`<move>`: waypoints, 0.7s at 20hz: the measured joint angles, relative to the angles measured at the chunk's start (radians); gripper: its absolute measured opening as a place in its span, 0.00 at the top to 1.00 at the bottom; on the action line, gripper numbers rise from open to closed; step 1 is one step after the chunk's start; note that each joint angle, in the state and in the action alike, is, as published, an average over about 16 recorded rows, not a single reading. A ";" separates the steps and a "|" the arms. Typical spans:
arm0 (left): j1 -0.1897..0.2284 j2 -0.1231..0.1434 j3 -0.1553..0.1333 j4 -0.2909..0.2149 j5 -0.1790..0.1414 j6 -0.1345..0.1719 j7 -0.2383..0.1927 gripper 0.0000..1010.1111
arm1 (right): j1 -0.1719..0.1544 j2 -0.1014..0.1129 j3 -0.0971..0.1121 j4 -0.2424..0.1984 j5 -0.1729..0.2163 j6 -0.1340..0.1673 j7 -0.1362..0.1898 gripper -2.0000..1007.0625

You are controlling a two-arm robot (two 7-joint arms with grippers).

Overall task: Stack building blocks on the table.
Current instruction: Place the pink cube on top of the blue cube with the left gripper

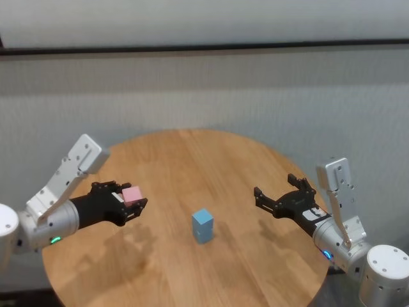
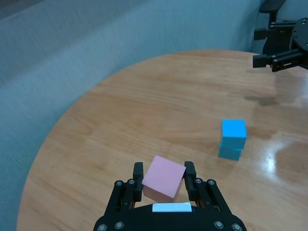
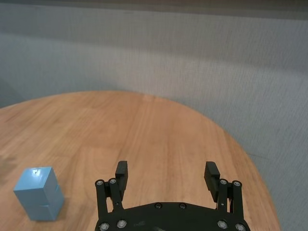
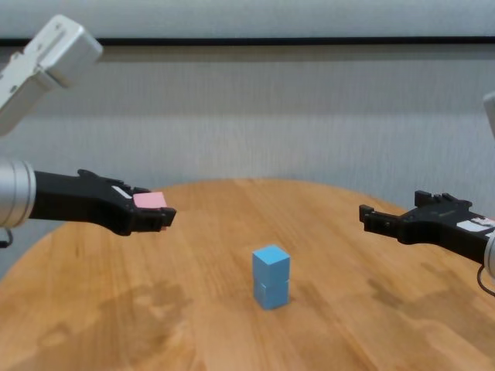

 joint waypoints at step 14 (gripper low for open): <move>-0.020 -0.042 0.034 -0.041 0.058 0.085 0.032 0.48 | 0.000 0.000 0.000 0.000 0.000 0.000 0.000 0.00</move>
